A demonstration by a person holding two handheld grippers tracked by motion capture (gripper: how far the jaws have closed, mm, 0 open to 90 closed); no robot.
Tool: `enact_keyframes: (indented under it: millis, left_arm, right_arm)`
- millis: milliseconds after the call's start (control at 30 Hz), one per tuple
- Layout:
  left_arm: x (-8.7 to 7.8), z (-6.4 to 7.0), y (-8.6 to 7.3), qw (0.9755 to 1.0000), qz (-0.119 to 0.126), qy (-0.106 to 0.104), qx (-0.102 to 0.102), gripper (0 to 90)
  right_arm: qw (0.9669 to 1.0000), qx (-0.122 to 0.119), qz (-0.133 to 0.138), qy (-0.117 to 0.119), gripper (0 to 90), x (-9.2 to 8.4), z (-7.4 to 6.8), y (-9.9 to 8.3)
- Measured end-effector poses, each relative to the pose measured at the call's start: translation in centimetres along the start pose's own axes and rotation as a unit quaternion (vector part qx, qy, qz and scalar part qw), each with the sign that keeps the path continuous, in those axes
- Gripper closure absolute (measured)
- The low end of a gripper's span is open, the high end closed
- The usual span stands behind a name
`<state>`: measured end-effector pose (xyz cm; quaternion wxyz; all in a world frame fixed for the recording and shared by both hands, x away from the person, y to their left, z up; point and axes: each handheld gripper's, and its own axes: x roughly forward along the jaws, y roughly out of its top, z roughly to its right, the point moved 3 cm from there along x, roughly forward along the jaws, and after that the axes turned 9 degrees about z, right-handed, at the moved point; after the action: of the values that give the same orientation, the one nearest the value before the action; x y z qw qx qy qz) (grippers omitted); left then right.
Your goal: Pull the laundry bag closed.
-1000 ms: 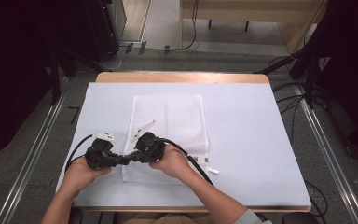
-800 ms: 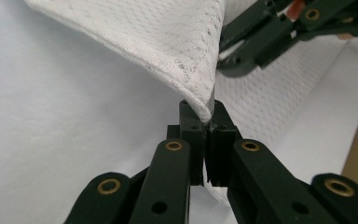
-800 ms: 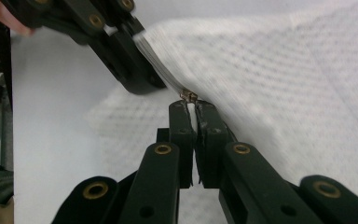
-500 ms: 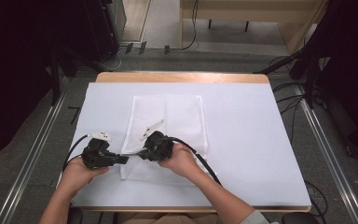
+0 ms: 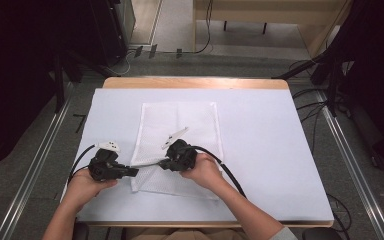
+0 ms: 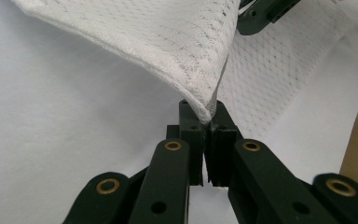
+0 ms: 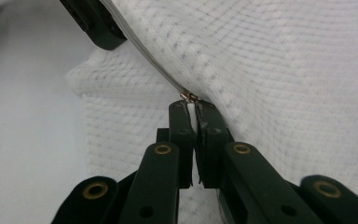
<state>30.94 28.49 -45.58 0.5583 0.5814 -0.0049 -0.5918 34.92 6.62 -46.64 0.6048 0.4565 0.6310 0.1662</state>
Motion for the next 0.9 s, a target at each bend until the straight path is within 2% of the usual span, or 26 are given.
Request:
enact_keyframes:
  millis: [133,633,800,900]
  left_arm:
    - [0.1,0.0,0.0,1.0000,-0.001,-0.001,0.002,88.0]
    - [0.0,0.0,-0.1,1.0000,-0.005,-0.003,0.002,88.0]
    - [0.1,0.1,-0.1,1.0000,-0.006,-0.004,0.003,88.0]
    - [0.0,0.1,-0.1,1.0000,-0.007,-0.003,0.004,88.0]
  right_arm:
    - [1.0000,0.005,0.001,0.002,88.1,-0.4,0.1,-0.2]
    - [1.0000,-0.003,-0.001,-0.004,88.2,-1.0,0.2,-0.5]
    - [1.0000,0.004,0.002,-0.004,88.2,-1.4,0.5,-0.7]
    - [0.9999,-0.001,-0.001,-0.011,88.1,-1.5,0.5,-0.8]
